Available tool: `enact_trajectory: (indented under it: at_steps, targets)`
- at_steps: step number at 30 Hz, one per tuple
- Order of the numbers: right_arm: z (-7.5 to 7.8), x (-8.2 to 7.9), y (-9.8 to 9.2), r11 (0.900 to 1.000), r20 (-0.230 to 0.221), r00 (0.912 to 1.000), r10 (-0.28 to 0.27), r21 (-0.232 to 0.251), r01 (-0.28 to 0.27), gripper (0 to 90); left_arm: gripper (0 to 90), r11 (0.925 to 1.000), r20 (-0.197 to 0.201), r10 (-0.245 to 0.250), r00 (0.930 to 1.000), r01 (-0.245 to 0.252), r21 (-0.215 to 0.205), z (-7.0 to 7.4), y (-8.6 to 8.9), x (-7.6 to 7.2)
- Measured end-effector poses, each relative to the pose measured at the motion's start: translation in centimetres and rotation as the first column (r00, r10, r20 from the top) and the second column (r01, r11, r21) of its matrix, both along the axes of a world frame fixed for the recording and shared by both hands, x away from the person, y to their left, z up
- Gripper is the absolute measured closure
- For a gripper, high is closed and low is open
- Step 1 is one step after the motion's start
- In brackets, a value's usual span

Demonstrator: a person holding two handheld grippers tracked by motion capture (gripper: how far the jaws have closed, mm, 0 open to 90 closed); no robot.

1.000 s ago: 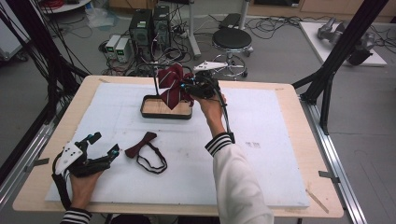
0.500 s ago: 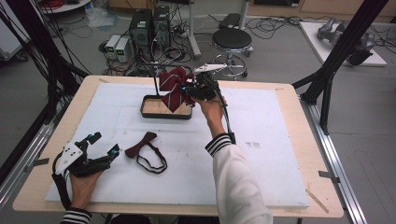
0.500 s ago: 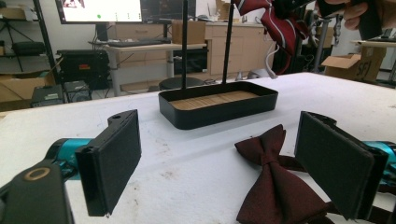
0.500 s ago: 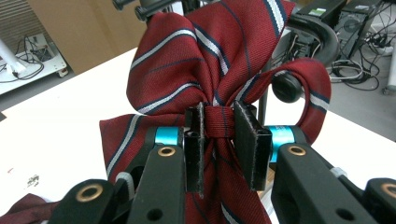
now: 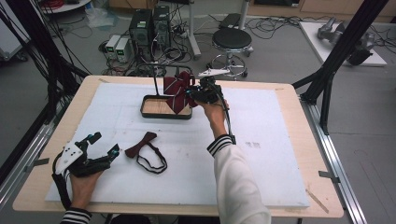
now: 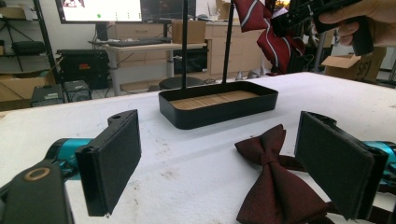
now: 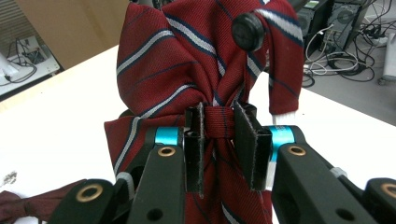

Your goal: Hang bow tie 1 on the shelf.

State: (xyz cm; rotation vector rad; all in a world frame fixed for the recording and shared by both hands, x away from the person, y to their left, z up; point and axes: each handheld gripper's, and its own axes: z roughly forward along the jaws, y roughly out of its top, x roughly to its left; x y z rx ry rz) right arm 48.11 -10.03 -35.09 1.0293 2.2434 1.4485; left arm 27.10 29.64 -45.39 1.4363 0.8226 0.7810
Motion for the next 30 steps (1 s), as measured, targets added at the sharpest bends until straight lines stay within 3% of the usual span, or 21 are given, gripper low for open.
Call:
enact_trajectory:
  at_steps: [6,18,20,21,22,24,30]
  targets:
    - [-0.78,0.41,-0.29,1.000,-0.040,0.9992,0.002,-0.010,-0.002,74.1,15.1,1.0000,0.002,0.001,1.0000,-0.001,0.000,-0.01,-0.02,0.00]
    - [-0.75,0.45,-0.44,1.000,-0.035,0.9994,-0.002,-0.006,0.002,70.0,15.1,1.0000,0.002,0.001,1.0000,-0.001,0.000,-0.01,-0.01,0.00]
    - [-0.67,0.49,-0.36,1.000,-0.025,0.9997,-0.002,0.003,0.002,53.2,15.1,1.0000,0.001,0.000,1.0000,0.000,0.001,0.00,-0.01,0.00]
    - [-0.67,0.49,-0.36,1.000,-0.025,0.9997,-0.002,0.003,0.002,53.2,15.1,1.0000,0.001,0.000,1.0000,0.000,0.001,0.00,-0.01,0.00]
    - [-0.56,0.48,-0.35,1.000,-0.033,0.9992,-0.022,0.014,0.022,39.7,15.1,1.0000,0.002,0.001,1.0000,-0.001,0.000,-0.01,-0.02,0.00]
    - [-0.57,0.50,-0.51,0.999,-0.049,0.9988,-0.001,0.042,0.003,28.6,15.1,1.0000,0.003,0.002,1.0000,-0.002,0.000,-0.01,-0.03,0.00]
    - [0.00,-0.04,-0.95,0.998,-0.062,0.9965,0.055,0.043,-0.053,13.4,15.1,1.0000,0.004,0.002,1.0000,-0.002,0.001,-0.01,-0.04,-0.01]
